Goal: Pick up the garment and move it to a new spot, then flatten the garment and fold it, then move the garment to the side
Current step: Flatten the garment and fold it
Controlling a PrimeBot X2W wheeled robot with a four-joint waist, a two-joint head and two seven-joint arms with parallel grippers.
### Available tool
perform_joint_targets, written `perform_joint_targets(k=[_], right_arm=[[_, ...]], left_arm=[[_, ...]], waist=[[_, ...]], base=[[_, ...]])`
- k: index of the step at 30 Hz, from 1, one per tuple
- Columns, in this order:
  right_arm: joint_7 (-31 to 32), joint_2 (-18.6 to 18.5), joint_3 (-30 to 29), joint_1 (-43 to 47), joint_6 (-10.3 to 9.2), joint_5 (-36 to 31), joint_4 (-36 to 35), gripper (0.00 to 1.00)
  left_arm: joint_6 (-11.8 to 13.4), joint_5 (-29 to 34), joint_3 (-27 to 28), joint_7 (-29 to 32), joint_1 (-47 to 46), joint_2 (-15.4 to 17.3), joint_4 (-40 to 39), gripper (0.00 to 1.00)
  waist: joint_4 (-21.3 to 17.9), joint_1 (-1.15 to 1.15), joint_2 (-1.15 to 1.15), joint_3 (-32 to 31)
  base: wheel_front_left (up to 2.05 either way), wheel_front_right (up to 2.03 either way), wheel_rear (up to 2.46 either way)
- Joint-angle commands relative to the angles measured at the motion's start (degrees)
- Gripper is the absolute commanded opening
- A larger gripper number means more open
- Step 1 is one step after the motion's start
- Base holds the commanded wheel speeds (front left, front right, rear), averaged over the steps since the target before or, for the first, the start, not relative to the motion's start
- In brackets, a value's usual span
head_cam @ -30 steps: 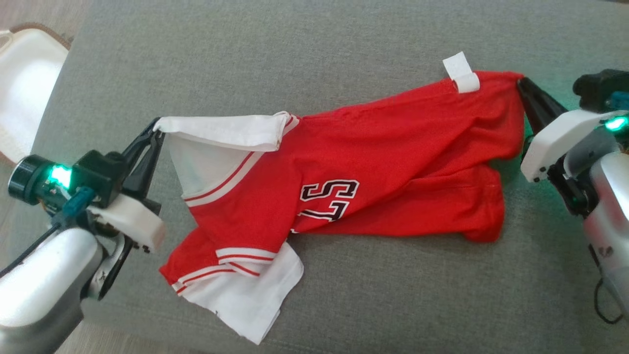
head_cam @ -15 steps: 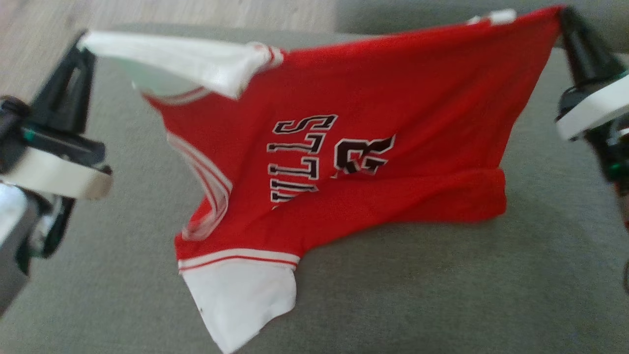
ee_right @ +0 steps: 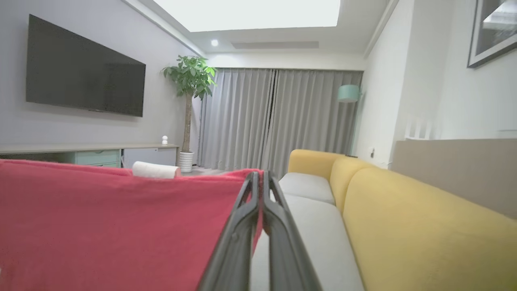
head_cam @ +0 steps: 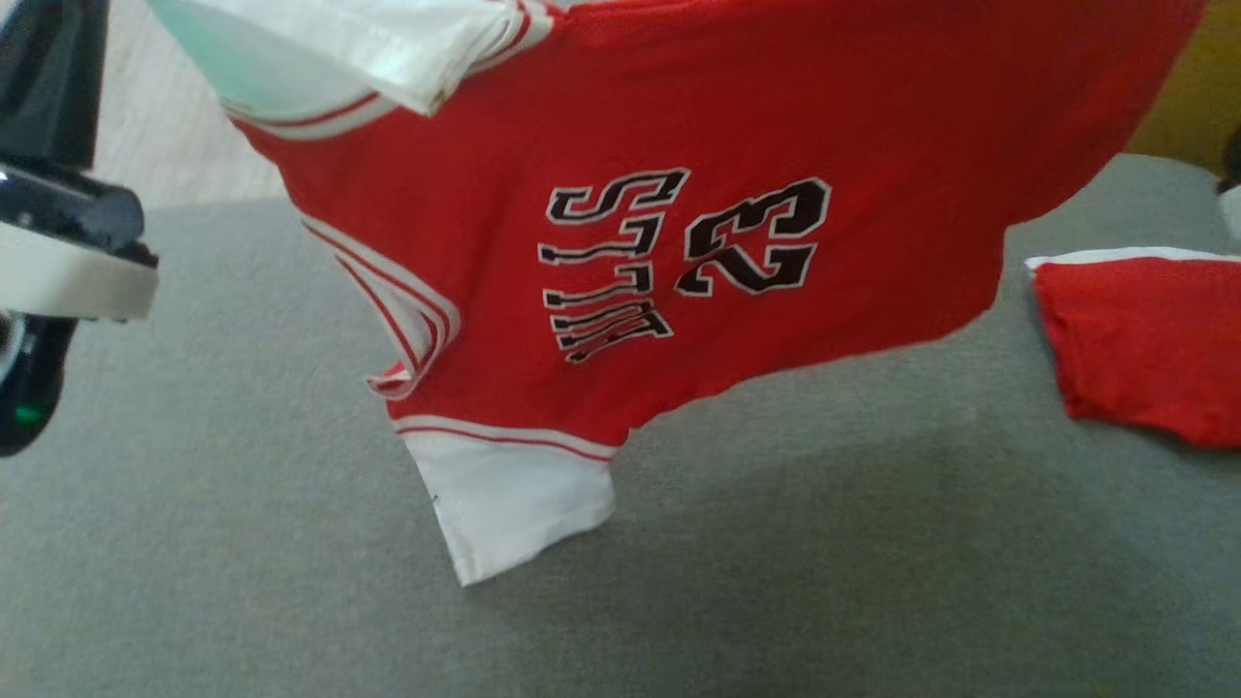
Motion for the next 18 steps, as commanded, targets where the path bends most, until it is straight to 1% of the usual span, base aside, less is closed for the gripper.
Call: perform_joint_targets(k=[1, 4, 6, 7, 10, 12, 14, 15, 18], right_arm=[[0.69, -1.41, -1.38, -0.26, -0.04, -0.64, -2.78, 0.00], [2.18, -0.80, -5.08, 0.04, -0.04, -2.00, -6.16, 0.00], [3.63, -0.40, -6.45, -0.41, -0.04, -2.81, -7.64, 0.00], [4.31, -0.18, -6.84, -0.90, -0.04, -3.20, -8.02, 0.00], [6.00, 0.88, -6.44, -3.35, -0.04, -3.51, -7.09, 0.00], [7.55, 1.43, -5.16, -6.03, -0.04, -3.32, -5.30, 0.00], [8.55, 1.76, -3.28, -9.62, -0.04, -3.85, -2.66, 0.00], [8.82, 2.67, -1.44, -13.76, -0.04, -4.22, 0.56, 0.00], [7.31, 4.66, 0.81, -20.65, -0.04, -5.07, 6.19, 0.00]], left_arm=[[0.53, -0.55, 4.38, 0.38, -4.05, 3.28, -1.71, 0.00], [0.83, -1.26, 5.64, 1.01, -5.68, 3.67, -3.77, 0.00], [0.60, -1.02, 6.19, 1.48, -7.77, 3.63, -4.17, 0.00], [0.17, -0.91, 6.16, 1.94, -9.07, 3.31, -4.03, 0.00], [-1.59, -2.28, 5.73, 3.91, -13.43, 0.47, -1.35, 0.00], [-3.12, -2.08, 5.05, 5.18, -17.13, -1.28, 2.09, 0.00], [-4.68, -2.54, 4.13, 7.04, -20.62, -3.47, 7.23, 0.00], [-6.02, -3.67, 3.71, 8.81, -24.18, -5.97, 12.69, 0.00], [-8.04, -2.11, 2.83, 8.89, -30.35, -8.99, 20.91, 0.00]], waist=[[-1.10, 0.02, 0.00, -0.93], [-1.42, 0.02, 0.00, -1.02], [-1.35, 0.02, 0.00, -0.63], [-1.23, 0.02, 0.00, -0.23], [-0.81, 0.02, 0.00, 1.43], [-0.52, 0.02, 0.00, 3.87], [-0.31, 0.02, 0.00, 6.96], [-0.08, 0.02, 0.00, 10.53], [0.24, 0.02, 0.00, 15.70]], base=[[0.00, 0.00, 0.00], [0.00, 0.00, 0.00], [0.00, 0.00, 0.00], [0.00, 0.00, 0.00], [0.00, 0.00, 0.00], [0.00, 0.00, 0.00], [0.00, 0.00, 0.00], [0.00, 0.00, 0.00], [0.00, 0.00, 0.00]])
